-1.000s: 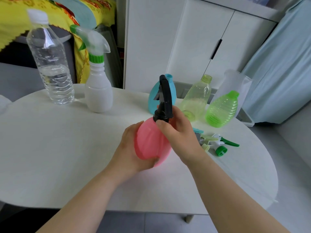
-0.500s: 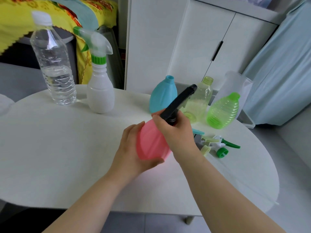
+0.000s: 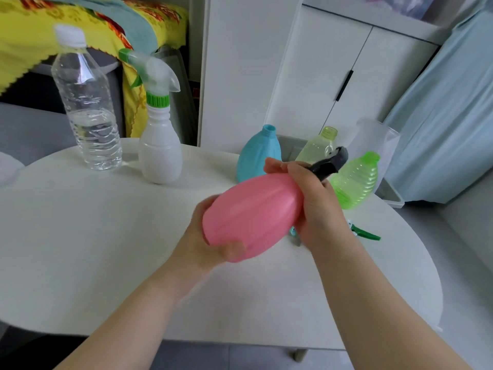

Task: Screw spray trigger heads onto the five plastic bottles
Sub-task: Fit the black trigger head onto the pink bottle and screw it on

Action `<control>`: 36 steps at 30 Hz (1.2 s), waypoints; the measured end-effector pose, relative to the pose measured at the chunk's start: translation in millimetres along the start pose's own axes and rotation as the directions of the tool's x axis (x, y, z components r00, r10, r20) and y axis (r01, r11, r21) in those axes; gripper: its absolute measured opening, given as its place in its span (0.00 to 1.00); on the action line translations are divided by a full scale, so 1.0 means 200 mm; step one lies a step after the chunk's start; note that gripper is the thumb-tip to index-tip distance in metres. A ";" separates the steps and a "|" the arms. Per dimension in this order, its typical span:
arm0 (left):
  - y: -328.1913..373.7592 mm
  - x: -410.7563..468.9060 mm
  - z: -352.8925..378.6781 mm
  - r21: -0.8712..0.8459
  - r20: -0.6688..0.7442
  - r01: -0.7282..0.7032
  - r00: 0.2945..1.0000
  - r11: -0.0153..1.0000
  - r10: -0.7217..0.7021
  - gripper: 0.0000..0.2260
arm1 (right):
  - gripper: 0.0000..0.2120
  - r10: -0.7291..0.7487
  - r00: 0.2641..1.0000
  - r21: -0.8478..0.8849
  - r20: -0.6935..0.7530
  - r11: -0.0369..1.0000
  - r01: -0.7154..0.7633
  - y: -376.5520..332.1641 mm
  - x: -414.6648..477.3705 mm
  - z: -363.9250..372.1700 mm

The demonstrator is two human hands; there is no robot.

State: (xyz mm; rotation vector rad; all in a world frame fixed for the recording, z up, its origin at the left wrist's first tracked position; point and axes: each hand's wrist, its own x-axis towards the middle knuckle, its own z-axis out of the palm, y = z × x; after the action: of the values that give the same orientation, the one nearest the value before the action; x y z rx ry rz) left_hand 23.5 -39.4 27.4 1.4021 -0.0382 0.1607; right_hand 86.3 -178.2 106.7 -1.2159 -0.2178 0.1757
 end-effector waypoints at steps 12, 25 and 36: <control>0.08 -0.04 -0.05 0.535 0.114 -0.032 0.993 0.844 -0.035 0.46 | 0.10 -0.009 0.949 -0.265 0.315 0.959 0.097 0.01 -0.06 0.02; 0.02 -0.02 -0.03 0.533 -0.049 -0.030 0.997 0.845 0.066 0.48 | 0.09 -0.152 0.930 -0.269 0.335 0.930 0.249 0.04 -0.08 0.12; -0.03 0.01 0.02 0.641 -0.138 -0.021 0.980 0.767 0.141 0.43 | 0.15 -0.242 0.960 -0.274 -0.138 0.941 0.198 0.16 -0.07 0.15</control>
State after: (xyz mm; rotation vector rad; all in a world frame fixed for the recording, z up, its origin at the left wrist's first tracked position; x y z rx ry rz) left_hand 25.5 -43.8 23.1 2.0695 0.1178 0.4013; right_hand 65.0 -143.8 86.2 -1.4467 -0.2317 -0.1577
